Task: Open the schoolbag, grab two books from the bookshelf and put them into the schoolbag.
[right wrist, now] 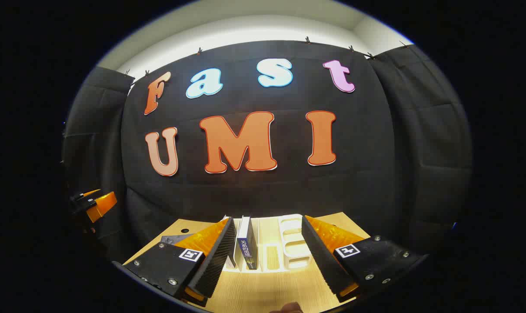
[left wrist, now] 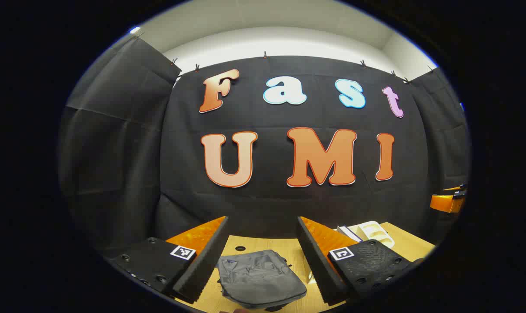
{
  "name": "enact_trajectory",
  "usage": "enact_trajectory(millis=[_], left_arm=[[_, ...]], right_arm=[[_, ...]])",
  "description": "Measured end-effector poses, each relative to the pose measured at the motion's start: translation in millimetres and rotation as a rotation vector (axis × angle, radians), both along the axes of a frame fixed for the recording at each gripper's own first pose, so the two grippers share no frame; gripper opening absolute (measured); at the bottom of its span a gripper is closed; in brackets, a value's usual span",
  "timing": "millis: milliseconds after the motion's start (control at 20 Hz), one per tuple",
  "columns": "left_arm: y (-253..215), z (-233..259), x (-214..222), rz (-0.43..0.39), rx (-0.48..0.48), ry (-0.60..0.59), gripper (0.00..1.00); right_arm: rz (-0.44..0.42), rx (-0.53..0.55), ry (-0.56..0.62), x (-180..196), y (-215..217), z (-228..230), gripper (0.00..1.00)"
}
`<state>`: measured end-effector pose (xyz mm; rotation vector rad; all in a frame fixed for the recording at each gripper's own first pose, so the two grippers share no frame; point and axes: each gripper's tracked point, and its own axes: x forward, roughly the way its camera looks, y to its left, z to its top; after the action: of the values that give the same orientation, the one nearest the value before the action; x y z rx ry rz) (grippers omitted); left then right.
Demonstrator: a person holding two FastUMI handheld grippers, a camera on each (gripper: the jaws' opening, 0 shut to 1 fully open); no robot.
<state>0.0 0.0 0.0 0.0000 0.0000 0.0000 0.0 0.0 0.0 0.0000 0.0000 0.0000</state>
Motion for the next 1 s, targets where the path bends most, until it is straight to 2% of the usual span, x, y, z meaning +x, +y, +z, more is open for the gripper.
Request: enact_trajectory(millis=[1000], left_arm=[[10,-9,-2,0.020,0.021,0.023,0.96]], right_arm=[[0.006,-0.014,0.025,1,0,-13,0.95]])
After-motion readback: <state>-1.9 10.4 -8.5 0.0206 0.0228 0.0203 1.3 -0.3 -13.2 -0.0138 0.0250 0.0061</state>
